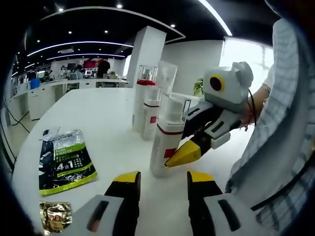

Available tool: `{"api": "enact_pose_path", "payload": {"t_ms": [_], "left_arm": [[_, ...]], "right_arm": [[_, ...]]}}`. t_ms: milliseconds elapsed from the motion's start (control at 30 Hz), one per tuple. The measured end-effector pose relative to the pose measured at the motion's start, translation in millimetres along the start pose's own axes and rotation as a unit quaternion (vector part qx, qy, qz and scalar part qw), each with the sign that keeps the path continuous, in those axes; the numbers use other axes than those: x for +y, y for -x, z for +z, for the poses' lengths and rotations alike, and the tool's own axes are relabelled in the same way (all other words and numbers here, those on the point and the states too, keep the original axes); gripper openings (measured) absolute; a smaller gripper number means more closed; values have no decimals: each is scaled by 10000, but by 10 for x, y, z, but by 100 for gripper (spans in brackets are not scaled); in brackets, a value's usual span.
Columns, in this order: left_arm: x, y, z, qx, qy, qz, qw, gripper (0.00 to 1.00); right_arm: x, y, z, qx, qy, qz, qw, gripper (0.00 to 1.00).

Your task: Arrange the skincare products in the storage area until every visible bottle or jar stands upright without overlapping.

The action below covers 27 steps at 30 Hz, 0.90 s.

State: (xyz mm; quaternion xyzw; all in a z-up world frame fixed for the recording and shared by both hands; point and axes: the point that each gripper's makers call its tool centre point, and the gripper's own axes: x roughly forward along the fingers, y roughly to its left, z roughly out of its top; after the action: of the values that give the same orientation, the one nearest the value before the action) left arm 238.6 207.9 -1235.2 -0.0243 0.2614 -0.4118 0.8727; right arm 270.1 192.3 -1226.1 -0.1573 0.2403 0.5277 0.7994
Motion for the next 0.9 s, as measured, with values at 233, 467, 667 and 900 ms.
{"api": "enact_pose_path", "payload": {"t_ms": [233,467,667,900], "left_arm": [[10,-12,-19,50,-38,6,10000,39],[13,-21,-42,100,-66,31,9999,37],[17,-31,-39,94,-108,52,9999,37],[10,-113,-90,157,-259,-63,9995,38]], "right_arm": [[-3,3,1,-3,-1,-8,10000,18],[-6,7,2,-9,4,-1,10000,18],[-7,13,-2,24,40,-9,10000,18],[-13,39,-22,133,21,-97,9999,18]]}}
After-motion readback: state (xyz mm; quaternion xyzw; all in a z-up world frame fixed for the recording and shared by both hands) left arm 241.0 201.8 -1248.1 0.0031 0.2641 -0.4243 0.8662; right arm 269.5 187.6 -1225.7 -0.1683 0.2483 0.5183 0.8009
